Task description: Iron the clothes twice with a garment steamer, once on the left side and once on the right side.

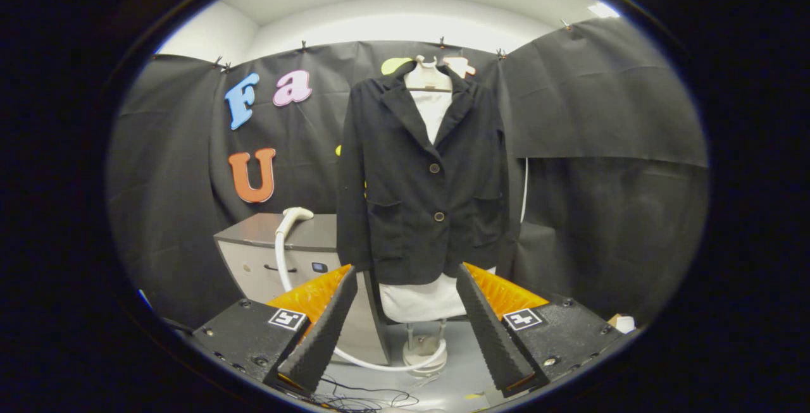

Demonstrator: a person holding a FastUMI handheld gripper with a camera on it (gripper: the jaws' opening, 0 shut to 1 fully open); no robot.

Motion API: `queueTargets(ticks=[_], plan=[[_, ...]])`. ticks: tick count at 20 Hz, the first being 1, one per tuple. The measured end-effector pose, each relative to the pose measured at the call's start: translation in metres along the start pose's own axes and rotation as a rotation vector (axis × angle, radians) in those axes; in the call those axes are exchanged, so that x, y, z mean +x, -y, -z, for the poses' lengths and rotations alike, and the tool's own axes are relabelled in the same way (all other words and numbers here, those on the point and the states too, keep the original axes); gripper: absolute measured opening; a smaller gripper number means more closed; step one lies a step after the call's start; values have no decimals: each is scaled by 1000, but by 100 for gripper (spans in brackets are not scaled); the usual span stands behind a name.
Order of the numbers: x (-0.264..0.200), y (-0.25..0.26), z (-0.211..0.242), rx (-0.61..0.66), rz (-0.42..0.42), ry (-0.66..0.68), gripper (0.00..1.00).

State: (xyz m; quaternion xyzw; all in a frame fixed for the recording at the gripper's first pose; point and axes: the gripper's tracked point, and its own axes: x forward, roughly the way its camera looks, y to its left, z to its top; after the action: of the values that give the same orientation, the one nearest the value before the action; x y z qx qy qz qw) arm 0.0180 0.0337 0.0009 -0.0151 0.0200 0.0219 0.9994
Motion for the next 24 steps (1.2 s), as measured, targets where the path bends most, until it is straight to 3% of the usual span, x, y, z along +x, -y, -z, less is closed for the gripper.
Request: queueTargets(ticks=[8, 17, 24], plan=[[70, -70, -17, -20, -100, -69, 98], [199, -221, -30, -33, -311, -207, 97], [303, -307, -14, -96, -377, -351, 97]])
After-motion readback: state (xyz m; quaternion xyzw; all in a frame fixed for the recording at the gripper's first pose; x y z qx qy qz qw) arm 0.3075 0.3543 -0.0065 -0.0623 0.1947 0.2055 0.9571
